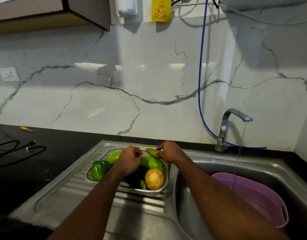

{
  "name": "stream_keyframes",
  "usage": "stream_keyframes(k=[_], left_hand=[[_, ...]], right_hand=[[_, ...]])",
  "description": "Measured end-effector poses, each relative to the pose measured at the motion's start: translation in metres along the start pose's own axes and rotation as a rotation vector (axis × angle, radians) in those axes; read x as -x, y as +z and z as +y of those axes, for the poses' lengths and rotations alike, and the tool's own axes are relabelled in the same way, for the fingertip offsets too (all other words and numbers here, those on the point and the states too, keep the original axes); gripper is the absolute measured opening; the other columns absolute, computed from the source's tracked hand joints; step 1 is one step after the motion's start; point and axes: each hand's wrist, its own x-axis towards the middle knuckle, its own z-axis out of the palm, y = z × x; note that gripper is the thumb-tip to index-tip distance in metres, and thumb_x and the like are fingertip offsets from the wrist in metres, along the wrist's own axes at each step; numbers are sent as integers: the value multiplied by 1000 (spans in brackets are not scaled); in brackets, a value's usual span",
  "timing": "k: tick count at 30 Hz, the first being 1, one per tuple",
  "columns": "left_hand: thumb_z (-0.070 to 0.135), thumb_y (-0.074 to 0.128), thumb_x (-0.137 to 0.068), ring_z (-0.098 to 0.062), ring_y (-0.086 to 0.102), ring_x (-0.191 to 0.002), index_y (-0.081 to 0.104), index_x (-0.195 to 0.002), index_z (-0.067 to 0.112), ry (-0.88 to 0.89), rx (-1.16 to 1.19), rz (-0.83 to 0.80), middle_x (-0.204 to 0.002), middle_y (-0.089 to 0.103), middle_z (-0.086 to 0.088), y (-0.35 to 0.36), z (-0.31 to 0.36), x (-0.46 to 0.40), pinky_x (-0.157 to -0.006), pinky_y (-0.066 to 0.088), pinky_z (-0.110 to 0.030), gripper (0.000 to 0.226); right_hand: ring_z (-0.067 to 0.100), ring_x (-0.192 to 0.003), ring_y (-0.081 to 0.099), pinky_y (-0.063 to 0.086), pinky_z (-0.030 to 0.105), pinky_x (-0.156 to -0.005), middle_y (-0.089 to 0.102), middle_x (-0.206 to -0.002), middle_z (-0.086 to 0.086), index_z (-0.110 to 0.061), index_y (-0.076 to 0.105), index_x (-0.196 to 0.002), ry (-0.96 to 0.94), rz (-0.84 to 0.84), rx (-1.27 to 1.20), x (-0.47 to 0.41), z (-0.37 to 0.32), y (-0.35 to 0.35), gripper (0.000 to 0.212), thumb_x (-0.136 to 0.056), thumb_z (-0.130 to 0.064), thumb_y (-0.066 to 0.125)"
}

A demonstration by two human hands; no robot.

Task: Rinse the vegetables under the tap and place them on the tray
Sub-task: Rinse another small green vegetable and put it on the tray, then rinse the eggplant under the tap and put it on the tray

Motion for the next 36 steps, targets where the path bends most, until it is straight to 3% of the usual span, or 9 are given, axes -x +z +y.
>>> stream_keyframes(k=[5,9,12,16,19,23,25,28,36], left_hand=[[16,67,-88,-7,54,-64,67,-72,19,-12,-10,-1,-64,59,5,4,8,-2,-50,32,-7,16],[15,68,-88,-3,53,-62,67,-71,18,9,-20,-12,-63,59,7,7,26,-5,-51,32,-8,17],[14,67,-88,-2,52,-60,66,-70,20,35,-18,-12,-61,56,10,14,42,-10,-53,34,-15,19],[14,66,-89,-2,56,-62,70,-76,15,35,76,-4,-65,62,7,35,74,-13,-50,37,-8,14],[15,66,-89,-9,61,-67,70,-75,16,64,138,-33,-69,67,3,54,100,-20,-59,43,-19,15],[15,66,-87,-7,59,-63,72,-73,16,73,218,-53,-69,69,0,89,140,-30,-57,40,-12,16],[14,67,-87,-9,62,-64,73,-74,14,28,295,-69,-71,72,-3,116,154,-27,-56,42,-11,14],[13,67,-85,-14,65,-70,73,-73,11,-9,366,-123,-74,74,-8,171,172,-19,-64,45,-24,14],[9,65,-85,-17,63,-72,73,-71,10,-241,527,-161,-74,72,-9,270,179,-3,-70,46,-25,16]], right_hand=[[35,-136,46,44,50,-111,47,-148,12,-31,59,-144,29,-4,86,-2,7,9,55,-93,-53,64],[30,-128,55,50,47,-107,56,-142,8,-31,64,-136,4,62,-61,0,16,9,52,-89,-50,72],[21,-116,63,55,43,-99,66,-129,2,-30,73,-122,-16,115,-151,7,27,5,35,-89,-42,74],[11,-92,67,59,36,-85,73,-101,-5,-27,76,-95,56,226,-257,24,57,-12,9,-89,-34,74],[10,-85,68,60,35,-82,74,-95,-4,-26,76,-91,89,246,-252,38,87,-30,4,-89,-27,73],[14,-82,70,60,36,-83,75,-88,0,-20,77,-89,145,271,-235,63,134,-50,7,-90,-24,71],[17,-87,70,58,38,-86,76,-90,2,-19,77,-89,177,277,-225,77,159,-53,8,-91,-21,70],[17,-82,68,55,33,-77,72,-81,-2,-22,75,-81,273,290,-190,97,204,-52,11,-90,-20,69],[16,-83,69,54,30,-79,74,-81,-2,-21,74,-79,452,192,-129,121,282,-31,11,-88,-17,70]])
